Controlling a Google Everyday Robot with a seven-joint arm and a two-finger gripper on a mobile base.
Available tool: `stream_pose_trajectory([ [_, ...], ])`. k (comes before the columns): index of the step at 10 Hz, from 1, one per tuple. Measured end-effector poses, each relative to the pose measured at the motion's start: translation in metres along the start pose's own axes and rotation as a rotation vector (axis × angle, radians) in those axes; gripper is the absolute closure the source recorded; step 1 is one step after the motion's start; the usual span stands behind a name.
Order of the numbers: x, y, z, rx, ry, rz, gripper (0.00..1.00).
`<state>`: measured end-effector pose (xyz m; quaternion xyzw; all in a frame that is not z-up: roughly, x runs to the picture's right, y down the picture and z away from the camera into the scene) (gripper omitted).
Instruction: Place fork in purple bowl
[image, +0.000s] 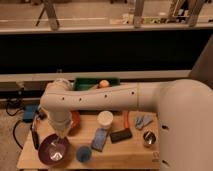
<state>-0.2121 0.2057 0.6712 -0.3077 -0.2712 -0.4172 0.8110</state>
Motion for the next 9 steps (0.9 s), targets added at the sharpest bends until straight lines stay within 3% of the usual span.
stream_pose_trajectory([
  [9, 0.003, -0.008, 0.016, -0.027, -0.001, -0.032, 1.0],
])
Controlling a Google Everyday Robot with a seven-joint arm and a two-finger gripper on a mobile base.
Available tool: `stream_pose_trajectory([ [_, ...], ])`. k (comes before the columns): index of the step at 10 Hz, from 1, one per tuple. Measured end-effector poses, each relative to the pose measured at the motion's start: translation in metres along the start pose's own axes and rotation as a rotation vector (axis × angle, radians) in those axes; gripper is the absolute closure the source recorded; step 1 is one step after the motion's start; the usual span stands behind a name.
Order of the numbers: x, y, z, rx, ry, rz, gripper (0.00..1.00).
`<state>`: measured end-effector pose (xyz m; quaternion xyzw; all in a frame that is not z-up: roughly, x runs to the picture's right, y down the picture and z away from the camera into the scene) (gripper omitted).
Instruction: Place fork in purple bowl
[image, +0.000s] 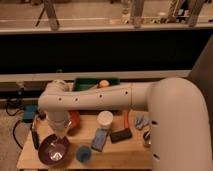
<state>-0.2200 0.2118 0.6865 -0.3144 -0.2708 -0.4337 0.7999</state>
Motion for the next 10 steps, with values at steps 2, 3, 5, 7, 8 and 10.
stream_pose_trajectory([
  [2, 0.0002, -0.0012, 0.0032, -0.006, 0.001, -0.009, 1.0],
  [3, 0.0002, -0.0021, 0.0041, -0.008, 0.002, -0.014, 1.0],
  [5, 0.0006, -0.0029, 0.006, -0.013, 0.004, -0.024, 1.0],
  [7, 0.0015, -0.0029, 0.0084, -0.017, 0.005, -0.03, 1.0],
  [8, 0.0018, -0.0033, 0.0097, -0.019, 0.006, -0.034, 1.0],
  [10, 0.0029, -0.0034, 0.0113, -0.022, 0.007, -0.04, 0.97],
])
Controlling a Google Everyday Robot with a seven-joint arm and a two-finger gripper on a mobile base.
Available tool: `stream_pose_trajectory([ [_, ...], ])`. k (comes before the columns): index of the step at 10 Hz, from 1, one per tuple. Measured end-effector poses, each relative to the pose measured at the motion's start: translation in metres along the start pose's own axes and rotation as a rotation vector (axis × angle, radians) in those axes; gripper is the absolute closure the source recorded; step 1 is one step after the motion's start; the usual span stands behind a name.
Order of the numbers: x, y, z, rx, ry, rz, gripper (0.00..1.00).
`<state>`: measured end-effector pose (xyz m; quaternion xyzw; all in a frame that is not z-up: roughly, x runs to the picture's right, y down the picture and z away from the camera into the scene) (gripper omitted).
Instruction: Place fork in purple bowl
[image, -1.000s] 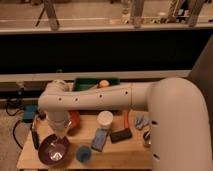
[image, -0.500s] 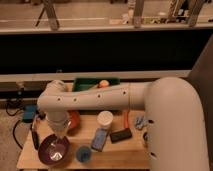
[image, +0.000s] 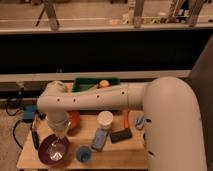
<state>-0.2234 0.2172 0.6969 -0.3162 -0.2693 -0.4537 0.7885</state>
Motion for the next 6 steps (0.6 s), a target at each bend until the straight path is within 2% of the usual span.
stream_pose_trajectory([
  [1, 0.0008, -0.0005, 0.0003, -0.002, 0.001, -0.004, 0.9],
  [3, 0.0027, -0.0017, 0.0012, -0.006, 0.002, -0.012, 0.84],
  [5, 0.0035, -0.0024, 0.0016, -0.009, 0.003, -0.018, 0.72],
  [6, 0.0038, -0.0021, 0.0028, -0.012, 0.004, -0.022, 0.71],
])
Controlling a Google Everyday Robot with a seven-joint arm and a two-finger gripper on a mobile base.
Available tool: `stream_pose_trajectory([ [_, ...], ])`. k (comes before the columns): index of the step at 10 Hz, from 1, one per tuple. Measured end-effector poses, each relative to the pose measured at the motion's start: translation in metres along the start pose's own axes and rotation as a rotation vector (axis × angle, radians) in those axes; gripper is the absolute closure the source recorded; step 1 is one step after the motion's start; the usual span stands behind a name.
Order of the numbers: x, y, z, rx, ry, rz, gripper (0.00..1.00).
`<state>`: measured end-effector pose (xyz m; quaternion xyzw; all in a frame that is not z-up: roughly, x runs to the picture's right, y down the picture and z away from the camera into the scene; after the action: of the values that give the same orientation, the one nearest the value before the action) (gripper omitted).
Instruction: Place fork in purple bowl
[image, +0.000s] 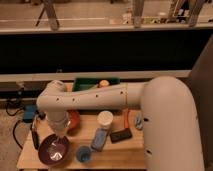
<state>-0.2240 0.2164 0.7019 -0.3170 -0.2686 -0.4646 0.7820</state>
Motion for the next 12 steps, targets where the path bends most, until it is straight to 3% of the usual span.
stream_pose_trajectory([
  [7, 0.0035, -0.0028, 0.0027, -0.01, 0.006, -0.031, 0.72],
  [9, 0.004, -0.0036, 0.0039, -0.011, 0.008, -0.038, 0.82],
  [12, 0.0046, -0.0038, 0.0059, -0.013, 0.01, -0.047, 0.81],
])
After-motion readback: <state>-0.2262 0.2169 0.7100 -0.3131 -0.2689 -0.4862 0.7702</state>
